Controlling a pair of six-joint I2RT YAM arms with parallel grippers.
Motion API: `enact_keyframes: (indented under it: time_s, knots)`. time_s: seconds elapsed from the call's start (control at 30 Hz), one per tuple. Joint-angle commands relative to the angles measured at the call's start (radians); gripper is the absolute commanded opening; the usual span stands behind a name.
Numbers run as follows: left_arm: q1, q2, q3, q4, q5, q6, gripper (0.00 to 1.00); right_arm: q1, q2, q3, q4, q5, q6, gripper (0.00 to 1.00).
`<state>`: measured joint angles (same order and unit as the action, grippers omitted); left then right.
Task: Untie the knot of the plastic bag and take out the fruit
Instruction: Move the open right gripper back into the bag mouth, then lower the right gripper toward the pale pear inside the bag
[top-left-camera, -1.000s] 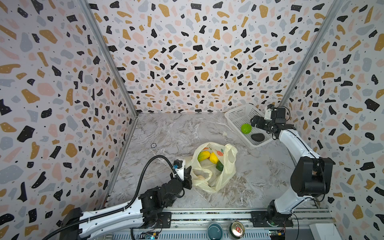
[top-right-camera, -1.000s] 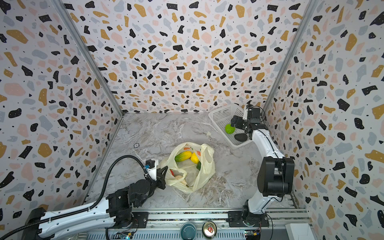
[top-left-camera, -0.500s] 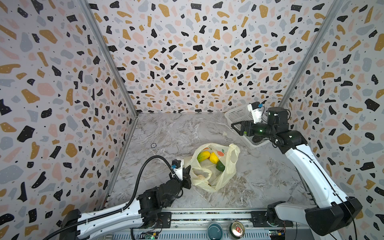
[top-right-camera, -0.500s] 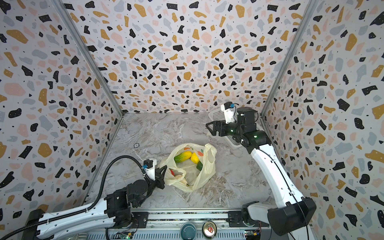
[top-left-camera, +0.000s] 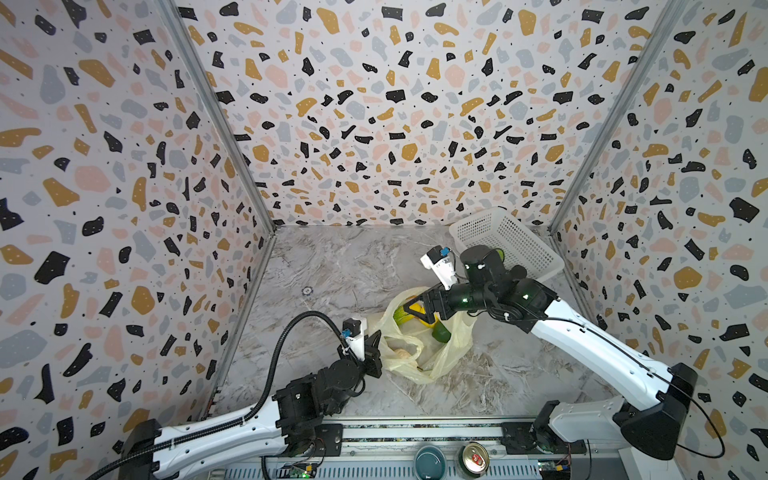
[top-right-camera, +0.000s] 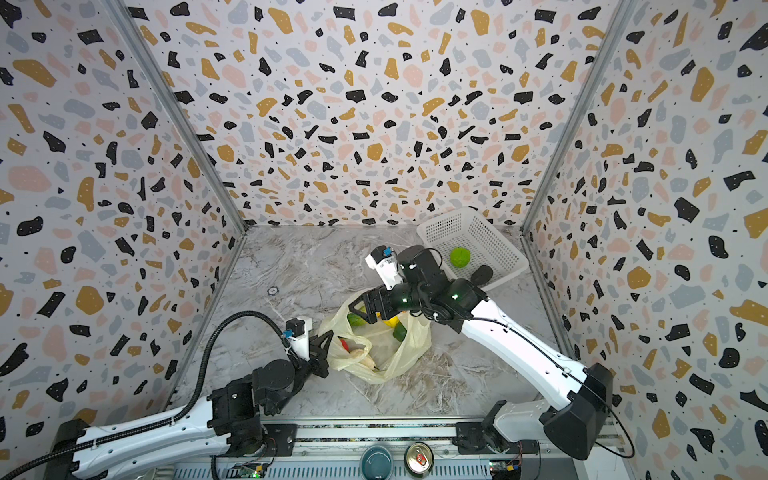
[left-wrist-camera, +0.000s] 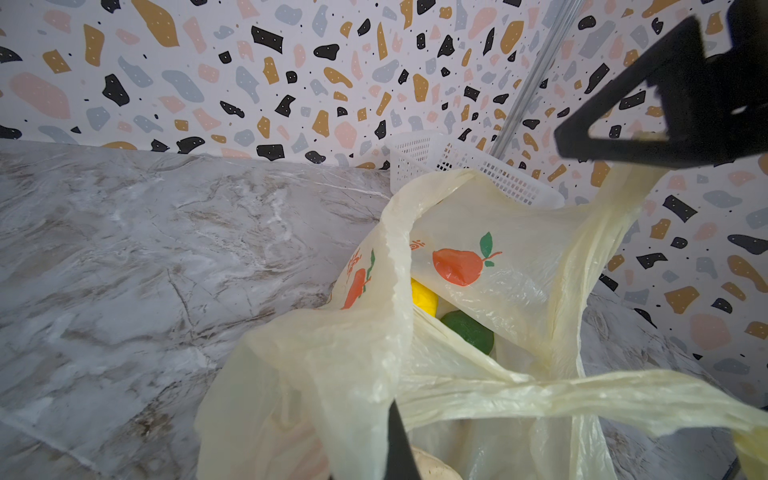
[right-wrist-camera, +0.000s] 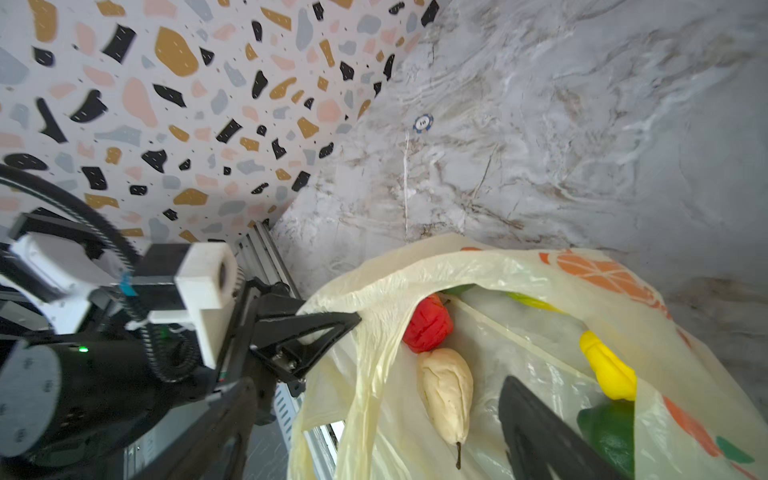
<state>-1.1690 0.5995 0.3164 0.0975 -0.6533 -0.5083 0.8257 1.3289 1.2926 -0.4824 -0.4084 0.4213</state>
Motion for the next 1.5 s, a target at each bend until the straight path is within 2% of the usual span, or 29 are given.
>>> enact_keyframes:
  time_s: [0.0, 0.17, 0.47, 1.0, 1.2, 1.47]
  knots:
    - [-0.004, -0.018, 0.001, 0.035, -0.019, 0.013, 0.0, 0.028, 0.001, -0.049, 0.035, 0.078, 0.005, 0.91]
    - [-0.004, -0.026, -0.004, 0.033, -0.014, 0.012, 0.0, 0.05, 0.001, -0.142, 0.078, 0.149, -0.019, 0.91]
    - [-0.005, -0.039, -0.002, 0.031, -0.012, 0.013, 0.0, 0.124, 0.015, -0.251, 0.094, 0.365, -0.115, 0.9]
    - [-0.004, -0.062, 0.005, 0.011, -0.037, 0.011, 0.0, 0.198, 0.089, -0.39, 0.16, 0.485, -0.186, 0.87]
    - [-0.004, -0.055, 0.009, 0.026, -0.026, 0.016, 0.0, 0.204, 0.158, -0.377, 0.15, 0.446, -0.207, 0.87]
    - [-0.004, -0.006, 0.019, 0.072, 0.065, 0.04, 0.0, 0.194, 0.355, -0.167, 0.15, 0.373, -0.214, 0.87]
